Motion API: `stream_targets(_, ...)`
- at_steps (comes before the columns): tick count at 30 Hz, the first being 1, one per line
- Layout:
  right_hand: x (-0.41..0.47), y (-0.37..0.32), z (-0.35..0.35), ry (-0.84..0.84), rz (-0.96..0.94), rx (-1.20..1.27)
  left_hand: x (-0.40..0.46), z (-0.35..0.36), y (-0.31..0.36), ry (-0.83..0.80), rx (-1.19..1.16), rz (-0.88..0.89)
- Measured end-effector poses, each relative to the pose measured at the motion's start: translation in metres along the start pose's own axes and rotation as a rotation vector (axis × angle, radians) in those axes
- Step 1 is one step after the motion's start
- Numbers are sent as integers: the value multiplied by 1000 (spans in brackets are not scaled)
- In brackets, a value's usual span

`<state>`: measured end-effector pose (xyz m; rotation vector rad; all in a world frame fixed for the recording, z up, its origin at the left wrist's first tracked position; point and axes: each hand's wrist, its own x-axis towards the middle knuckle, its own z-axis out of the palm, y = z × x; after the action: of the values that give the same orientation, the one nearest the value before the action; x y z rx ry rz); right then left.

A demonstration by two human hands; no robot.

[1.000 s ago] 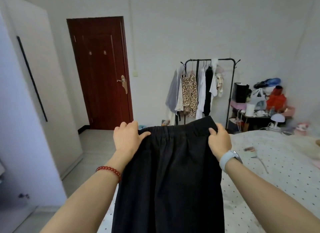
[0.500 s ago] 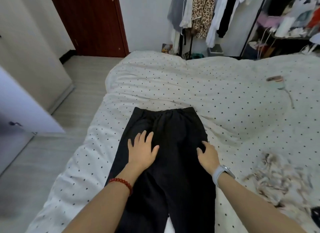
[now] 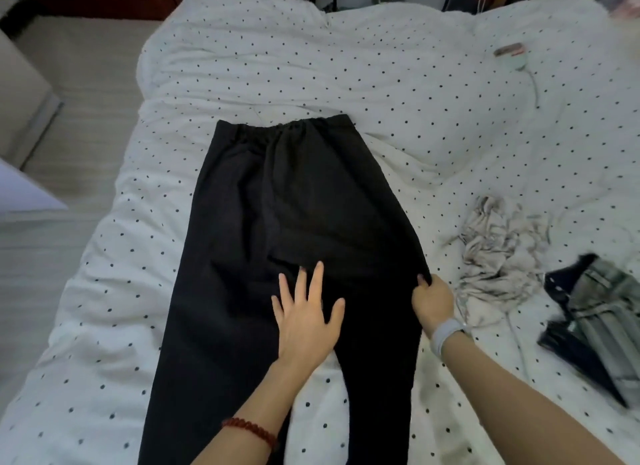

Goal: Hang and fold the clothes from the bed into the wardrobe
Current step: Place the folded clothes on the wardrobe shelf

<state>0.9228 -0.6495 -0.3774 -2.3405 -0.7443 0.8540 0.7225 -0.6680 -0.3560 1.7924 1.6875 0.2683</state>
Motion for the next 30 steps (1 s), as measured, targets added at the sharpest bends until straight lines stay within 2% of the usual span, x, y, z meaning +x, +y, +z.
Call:
stream_targets(4,22,8,-27,-49,92,134,-8,2,1,-22,199,117)
stream_targets(7,-25,32,-7,-154,117,63,-40,20,-12,-71,244,143)
stream_targets(9,-68,61,-2,-189,148,26,-68,33,-17,-33,252,210)
stream_targets(12,-115,102,-7,-243,250,100,-98,52,-24,35,187,255)
stream_targets(16,-150,143,-19,-244,301,154,-131,74,-20,-139,-164,19)
stream_targets(19,-158,154,-38,-345,355,429,-143,87,-13,-279,-414,-166)
stream_targets(22,-155,162,-62,-438,436,568,-154,97,-6,-450,-805,-367)
stream_targets(24,-150,170,-75,-489,386,461,-162,106,-6,-443,-807,-419)
stream_targets(27,-146,189,-81,-486,285,246,-183,124,-4,-426,-698,-397)
stream_targets(30,-153,209,-76,-546,240,78,-211,134,1,-373,-721,-428)
